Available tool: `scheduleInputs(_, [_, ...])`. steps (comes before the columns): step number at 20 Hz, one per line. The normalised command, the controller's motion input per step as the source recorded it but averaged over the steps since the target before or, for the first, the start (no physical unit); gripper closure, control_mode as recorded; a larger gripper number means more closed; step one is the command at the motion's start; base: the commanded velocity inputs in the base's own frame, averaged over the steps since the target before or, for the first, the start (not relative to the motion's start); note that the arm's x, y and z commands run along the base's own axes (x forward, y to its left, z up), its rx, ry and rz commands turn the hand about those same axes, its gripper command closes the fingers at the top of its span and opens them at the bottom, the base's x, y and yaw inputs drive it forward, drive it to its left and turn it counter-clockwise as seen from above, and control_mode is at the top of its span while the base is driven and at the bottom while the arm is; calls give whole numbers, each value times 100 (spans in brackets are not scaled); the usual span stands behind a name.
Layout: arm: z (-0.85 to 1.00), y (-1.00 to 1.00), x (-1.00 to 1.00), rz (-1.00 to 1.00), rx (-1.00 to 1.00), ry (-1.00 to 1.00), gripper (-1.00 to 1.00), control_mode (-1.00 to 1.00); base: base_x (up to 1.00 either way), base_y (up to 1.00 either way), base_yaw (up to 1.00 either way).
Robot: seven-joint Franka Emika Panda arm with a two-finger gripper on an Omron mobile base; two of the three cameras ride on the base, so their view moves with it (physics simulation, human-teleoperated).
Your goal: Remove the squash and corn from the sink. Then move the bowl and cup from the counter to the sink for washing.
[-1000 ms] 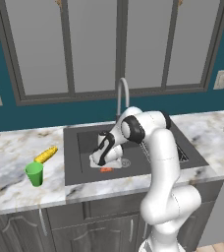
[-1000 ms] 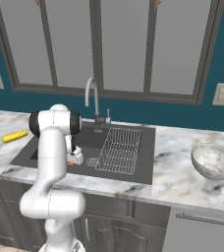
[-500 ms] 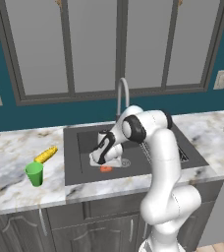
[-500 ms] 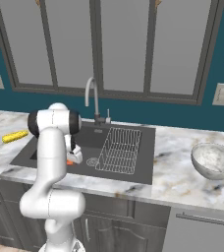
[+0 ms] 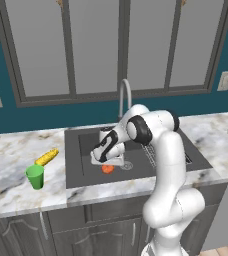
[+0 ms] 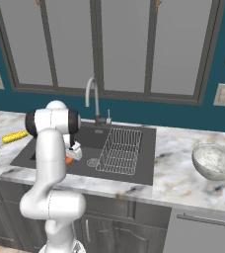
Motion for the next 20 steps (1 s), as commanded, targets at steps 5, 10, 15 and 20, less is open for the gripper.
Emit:
scheduleInputs(5, [27,0,0,0,0,0,100,-100,0,0,0])
scheduleInputs(10, [30,0,0,0,0,0,100,-100,0,0,0])
scheduleInputs(15, [32,0,-1,0,0,0,100,-100,0,0,0])
scheduleInputs(20, [32,0,-1,-1,0,3,100,-100,0,0,0])
